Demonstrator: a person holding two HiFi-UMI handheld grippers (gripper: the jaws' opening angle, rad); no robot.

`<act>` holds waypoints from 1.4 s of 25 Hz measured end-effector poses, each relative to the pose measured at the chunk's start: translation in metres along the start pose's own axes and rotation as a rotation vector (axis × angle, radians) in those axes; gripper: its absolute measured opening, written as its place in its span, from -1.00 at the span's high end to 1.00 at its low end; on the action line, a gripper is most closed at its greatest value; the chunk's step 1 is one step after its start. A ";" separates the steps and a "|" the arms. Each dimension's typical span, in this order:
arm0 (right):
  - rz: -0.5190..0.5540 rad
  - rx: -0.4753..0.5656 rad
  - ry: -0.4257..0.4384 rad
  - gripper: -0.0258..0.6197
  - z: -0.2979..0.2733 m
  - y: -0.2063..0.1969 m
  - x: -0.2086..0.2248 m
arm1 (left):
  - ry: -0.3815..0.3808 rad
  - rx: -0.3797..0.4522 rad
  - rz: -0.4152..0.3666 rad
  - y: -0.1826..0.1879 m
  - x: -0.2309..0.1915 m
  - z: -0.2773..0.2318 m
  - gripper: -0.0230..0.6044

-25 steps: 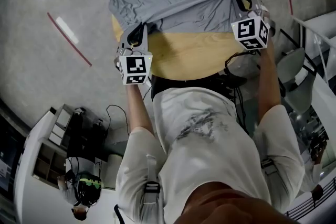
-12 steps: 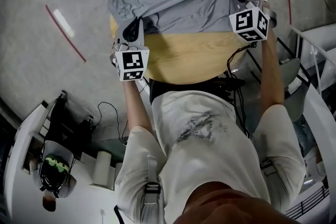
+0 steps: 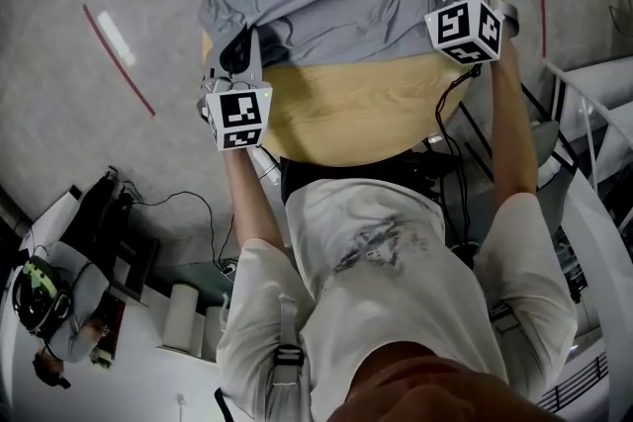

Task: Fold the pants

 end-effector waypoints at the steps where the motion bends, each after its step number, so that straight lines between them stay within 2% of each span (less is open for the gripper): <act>1: 0.004 0.002 0.002 0.85 -0.004 0.003 0.001 | 0.006 0.001 0.002 0.000 -0.004 -0.001 0.85; 7: 0.029 0.010 0.014 0.85 -0.024 -0.013 0.012 | 0.036 0.004 0.010 0.008 -0.003 -0.025 0.85; 22: 0.125 0.015 0.012 0.85 -0.084 0.017 0.035 | 0.085 -0.018 0.039 0.009 -0.048 -0.057 0.85; 35: 0.168 -0.001 0.007 0.83 -0.115 0.022 0.036 | 0.137 -0.038 0.071 0.002 -0.061 -0.075 0.85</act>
Point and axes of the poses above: the fingertips, and each gripper's own axes: z backward along the fingers, x to its right, y out of its top, the point moved 4 cm from there along z, backward along the fingers, and after that the axes turned 2 degrees about x, right-handed, at the moved point
